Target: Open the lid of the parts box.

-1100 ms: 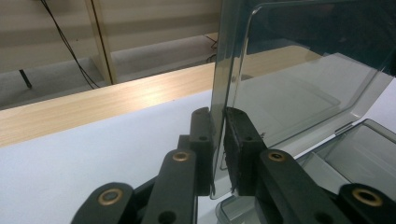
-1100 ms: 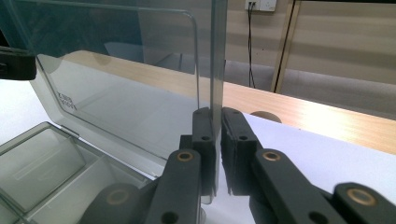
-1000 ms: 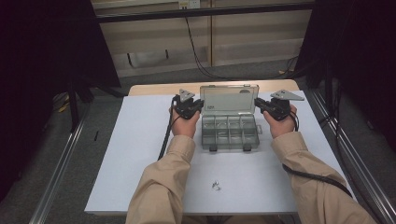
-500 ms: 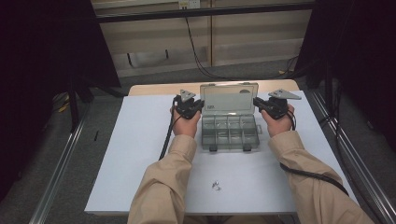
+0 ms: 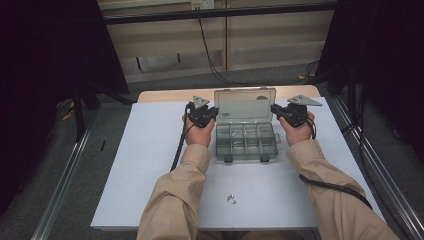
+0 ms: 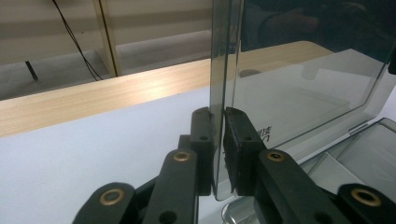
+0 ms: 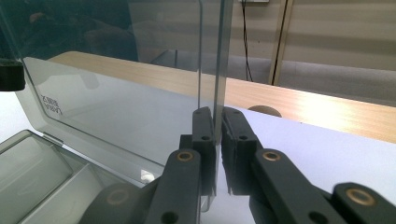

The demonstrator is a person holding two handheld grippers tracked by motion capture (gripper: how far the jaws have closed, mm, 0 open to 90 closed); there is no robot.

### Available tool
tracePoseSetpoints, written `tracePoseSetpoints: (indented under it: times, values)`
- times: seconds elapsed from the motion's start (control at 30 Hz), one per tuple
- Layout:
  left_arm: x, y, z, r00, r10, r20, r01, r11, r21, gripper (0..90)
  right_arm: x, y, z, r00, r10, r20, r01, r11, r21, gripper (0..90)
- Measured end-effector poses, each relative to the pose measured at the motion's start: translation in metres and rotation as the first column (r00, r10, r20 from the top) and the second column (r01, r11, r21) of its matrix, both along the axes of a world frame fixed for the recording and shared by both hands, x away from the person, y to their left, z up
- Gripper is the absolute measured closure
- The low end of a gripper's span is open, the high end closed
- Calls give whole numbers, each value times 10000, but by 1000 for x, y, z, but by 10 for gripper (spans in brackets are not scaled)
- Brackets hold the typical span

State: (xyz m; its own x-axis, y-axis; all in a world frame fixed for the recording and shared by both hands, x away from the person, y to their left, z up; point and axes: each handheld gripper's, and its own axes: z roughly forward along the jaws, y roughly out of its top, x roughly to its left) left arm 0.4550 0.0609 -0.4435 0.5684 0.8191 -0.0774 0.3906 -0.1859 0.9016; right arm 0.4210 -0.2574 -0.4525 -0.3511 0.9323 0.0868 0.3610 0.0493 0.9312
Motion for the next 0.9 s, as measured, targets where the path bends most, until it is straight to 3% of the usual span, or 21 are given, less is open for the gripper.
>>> tracePoseSetpoints:
  times: [0.33, 0.9]
  values:
    - [1, 3, -1, 10000, -15, -11, 15, 9999, 134, 800, 0, 0, 0, 10000, 64, -36, -63, 9999, 154, 811]
    - [-4, 6, 1, 9999, -17, -141, 19, 9998, 174, 755, -8, -1, 5, 9996, 235, 133, -234, 9997, -68, 747]
